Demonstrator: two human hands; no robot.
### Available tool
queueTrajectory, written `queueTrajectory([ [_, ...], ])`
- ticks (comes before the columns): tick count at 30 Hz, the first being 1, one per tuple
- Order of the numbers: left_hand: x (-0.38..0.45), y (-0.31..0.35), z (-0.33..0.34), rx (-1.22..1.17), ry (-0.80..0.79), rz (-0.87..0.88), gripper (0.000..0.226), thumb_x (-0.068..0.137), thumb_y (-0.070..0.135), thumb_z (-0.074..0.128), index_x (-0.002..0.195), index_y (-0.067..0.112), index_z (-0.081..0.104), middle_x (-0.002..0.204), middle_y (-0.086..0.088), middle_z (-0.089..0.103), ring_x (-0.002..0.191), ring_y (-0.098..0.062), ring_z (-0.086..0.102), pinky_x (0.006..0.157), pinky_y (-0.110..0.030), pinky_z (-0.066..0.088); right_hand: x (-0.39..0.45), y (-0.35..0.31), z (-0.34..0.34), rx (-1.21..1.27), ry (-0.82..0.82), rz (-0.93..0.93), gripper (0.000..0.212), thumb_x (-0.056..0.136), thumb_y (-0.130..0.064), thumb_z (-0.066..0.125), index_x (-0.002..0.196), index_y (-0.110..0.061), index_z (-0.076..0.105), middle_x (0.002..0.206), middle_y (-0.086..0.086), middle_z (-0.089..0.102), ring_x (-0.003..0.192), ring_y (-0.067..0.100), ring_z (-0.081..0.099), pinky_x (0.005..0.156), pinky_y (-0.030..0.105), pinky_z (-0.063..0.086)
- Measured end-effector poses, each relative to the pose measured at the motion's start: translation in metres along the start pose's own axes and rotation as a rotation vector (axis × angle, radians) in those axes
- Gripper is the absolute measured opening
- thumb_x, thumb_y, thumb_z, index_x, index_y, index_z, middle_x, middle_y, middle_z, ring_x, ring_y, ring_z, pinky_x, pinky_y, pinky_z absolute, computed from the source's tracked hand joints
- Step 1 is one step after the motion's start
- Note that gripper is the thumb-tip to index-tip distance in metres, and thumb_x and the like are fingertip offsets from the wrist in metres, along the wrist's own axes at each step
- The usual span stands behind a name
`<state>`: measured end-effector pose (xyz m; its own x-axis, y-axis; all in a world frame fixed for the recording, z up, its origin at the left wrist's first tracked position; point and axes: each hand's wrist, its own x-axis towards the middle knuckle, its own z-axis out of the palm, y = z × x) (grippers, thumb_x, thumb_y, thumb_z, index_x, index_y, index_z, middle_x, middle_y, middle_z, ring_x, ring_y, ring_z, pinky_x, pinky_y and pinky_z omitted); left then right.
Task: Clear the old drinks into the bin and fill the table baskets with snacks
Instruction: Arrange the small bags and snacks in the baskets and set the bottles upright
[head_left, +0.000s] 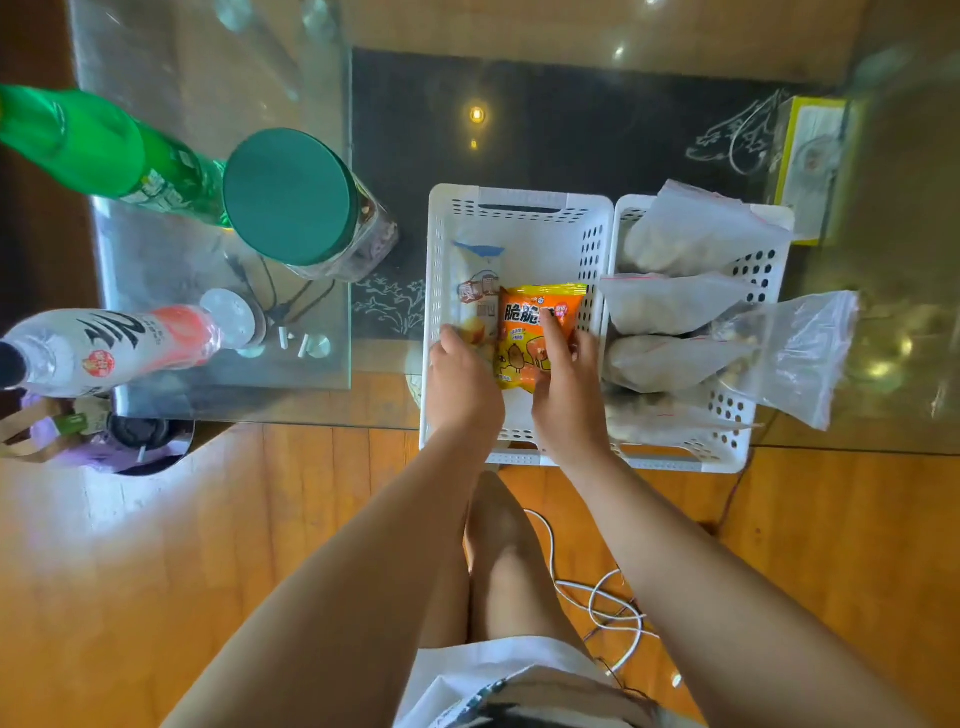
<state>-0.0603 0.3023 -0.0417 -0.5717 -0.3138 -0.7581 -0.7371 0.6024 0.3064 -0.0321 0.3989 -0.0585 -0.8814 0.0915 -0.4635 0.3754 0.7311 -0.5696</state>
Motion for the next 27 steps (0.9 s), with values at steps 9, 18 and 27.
queueTrajectory([
  [9,-0.014,-0.012,-0.012,0.092,-0.023,0.244,0.062,0.090,0.002,0.043,0.146,0.021,0.025,0.153,-0.001,0.022,0.134,-0.025,0.034,0.100,-0.037,0.039,-0.009,-0.021,-0.010,0.012,0.073,0.102,0.059,0.084,0.000,0.057,0.137,-0.017,0.042,0.150,0.010,0.024,0.140,0.024,0.027,0.107,0.034,0.038],
  [18,-0.004,-0.018,-0.007,0.110,-0.144,0.220,0.068,0.089,-0.002,0.045,0.147,0.023,0.020,0.156,-0.003,0.012,0.133,-0.030,0.038,0.105,-0.045,0.041,0.006,-0.010,0.002,-0.013,-0.095,0.166,0.069,0.088,0.000,0.050,0.147,-0.004,0.015,0.155,0.010,0.009,0.145,0.021,0.008,0.116,0.032,0.023],
  [27,0.000,-0.021,-0.007,0.063,-0.177,0.228,0.071,0.087,-0.007,0.046,0.146,0.023,0.022,0.154,-0.005,0.012,0.127,-0.031,0.044,0.100,-0.042,0.046,0.021,-0.001,0.002,0.012,-0.201,0.204,0.071,0.084,-0.004,0.054,0.146,-0.012,0.020,0.155,0.008,0.013,0.144,0.022,0.009,0.117,0.035,0.016],
])
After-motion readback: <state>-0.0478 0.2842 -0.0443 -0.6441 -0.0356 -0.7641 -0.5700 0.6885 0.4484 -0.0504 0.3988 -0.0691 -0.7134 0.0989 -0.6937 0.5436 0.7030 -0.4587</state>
